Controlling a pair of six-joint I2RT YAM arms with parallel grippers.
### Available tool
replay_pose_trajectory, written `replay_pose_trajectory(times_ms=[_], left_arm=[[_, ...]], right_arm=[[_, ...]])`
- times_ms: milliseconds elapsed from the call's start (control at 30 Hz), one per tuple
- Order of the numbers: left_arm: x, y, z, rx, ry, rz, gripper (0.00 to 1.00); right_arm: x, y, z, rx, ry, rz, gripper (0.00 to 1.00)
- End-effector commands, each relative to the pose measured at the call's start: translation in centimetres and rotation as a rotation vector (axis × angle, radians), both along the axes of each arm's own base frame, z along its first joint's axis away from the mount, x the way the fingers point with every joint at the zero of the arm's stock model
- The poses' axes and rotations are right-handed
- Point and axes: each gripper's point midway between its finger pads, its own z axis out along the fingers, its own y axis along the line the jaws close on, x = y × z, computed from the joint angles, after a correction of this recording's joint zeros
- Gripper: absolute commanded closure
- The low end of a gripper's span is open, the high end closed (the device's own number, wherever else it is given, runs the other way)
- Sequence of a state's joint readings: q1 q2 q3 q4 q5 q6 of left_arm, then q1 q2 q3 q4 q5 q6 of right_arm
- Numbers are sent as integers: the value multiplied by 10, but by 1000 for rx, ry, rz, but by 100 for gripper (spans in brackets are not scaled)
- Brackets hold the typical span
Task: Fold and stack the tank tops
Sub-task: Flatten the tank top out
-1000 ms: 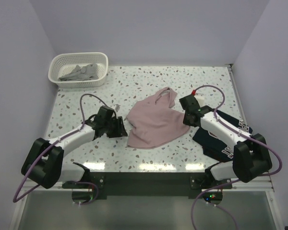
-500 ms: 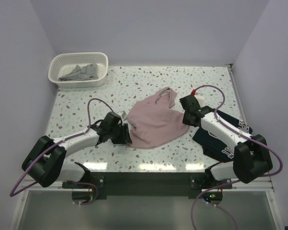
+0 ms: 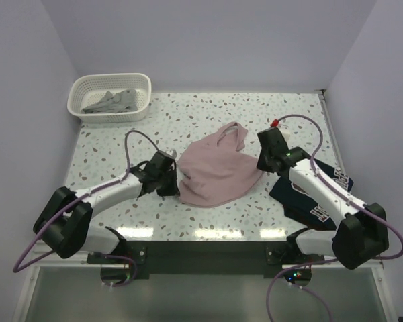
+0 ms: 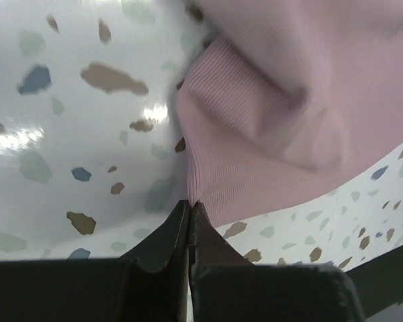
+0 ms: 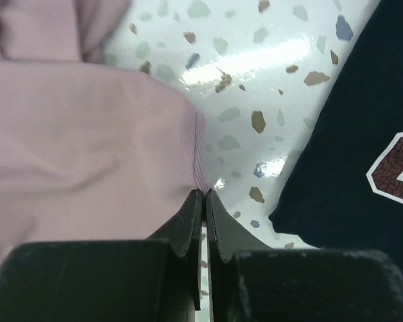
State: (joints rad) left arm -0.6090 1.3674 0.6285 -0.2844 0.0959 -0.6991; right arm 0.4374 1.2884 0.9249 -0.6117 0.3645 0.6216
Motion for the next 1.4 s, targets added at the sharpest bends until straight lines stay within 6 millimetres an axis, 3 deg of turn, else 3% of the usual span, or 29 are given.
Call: replay_pose_trajectory(times_ms=[0,33,100,133,167,200,233,300,333,400,433,533,633,767,900,967,1033,1067,1100,1133,1167,1200,1233,1267,1300,1333,1367], left_arm=[[61,-6,101,-8,-265,65,100],[78,-8,148,-34,-336,85,100],[96,4,203,-56,-441,132,100],[103,7,249,-94,-515,152,100],[109,17,274,-105,-563,182,100],[109,22,298,-127,-605,197,100],[107,28,340,-165,-675,218,100],[99,38,385,-206,-761,247,100],[91,44,420,-245,-825,257,100],[77,53,455,-290,-895,277,100],[67,59,479,-322,-942,286,100],[44,78,522,-365,-1039,329,100],[30,90,547,-388,-1097,354,100],[28,95,555,-389,-1123,377,100],[47,89,541,-355,-1096,384,100],[63,81,526,-333,-1079,377,100],[91,72,508,-298,-1056,379,100],[110,59,494,-293,-1022,338,100],[124,55,494,-310,-1031,321,100],[138,55,490,-312,-1026,313,100],[161,42,472,-313,-982,274,100],[171,38,473,-321,-989,260,100],[184,36,481,-337,-1026,244,100],[209,27,463,-327,-988,213,100],[215,26,486,-354,-1034,200,100],[228,31,490,-356,-1042,198,100],[253,23,474,-360,-1003,168,100]], right_arm=[[22,12,87,109,-186,29,100],[30,15,125,142,-262,35,100],[30,16,166,175,-334,47,100],[31,18,206,209,-414,56,100],[27,17,225,224,-446,61,100],[25,17,244,244,-485,68,100],[20,16,278,275,-559,75,100],[6,10,313,303,-635,80,100],[-4,4,343,321,-706,80,100],[-22,-5,373,339,-776,80,100],[-33,-11,398,354,-837,82,100],[-59,-22,436,380,-930,91,100],[-76,-29,458,402,-993,96,100],[-76,-28,468,409,-1019,102,100],[-54,-15,455,402,-979,120,100],[-33,-3,436,390,-926,133,100],[-4,13,406,372,-845,148,100],[8,19,402,372,-846,154,100],[30,29,383,352,-795,156,100],[43,34,376,341,-779,156,100],[55,39,374,339,-775,158,100],[80,51,356,329,-729,165,100],[89,56,363,352,-742,184,100],[104,62,367,367,-768,192,100],[114,66,368,376,-774,196,100],[135,71,369,386,-775,194,100],[143,75,373,396,-779,204,100]])
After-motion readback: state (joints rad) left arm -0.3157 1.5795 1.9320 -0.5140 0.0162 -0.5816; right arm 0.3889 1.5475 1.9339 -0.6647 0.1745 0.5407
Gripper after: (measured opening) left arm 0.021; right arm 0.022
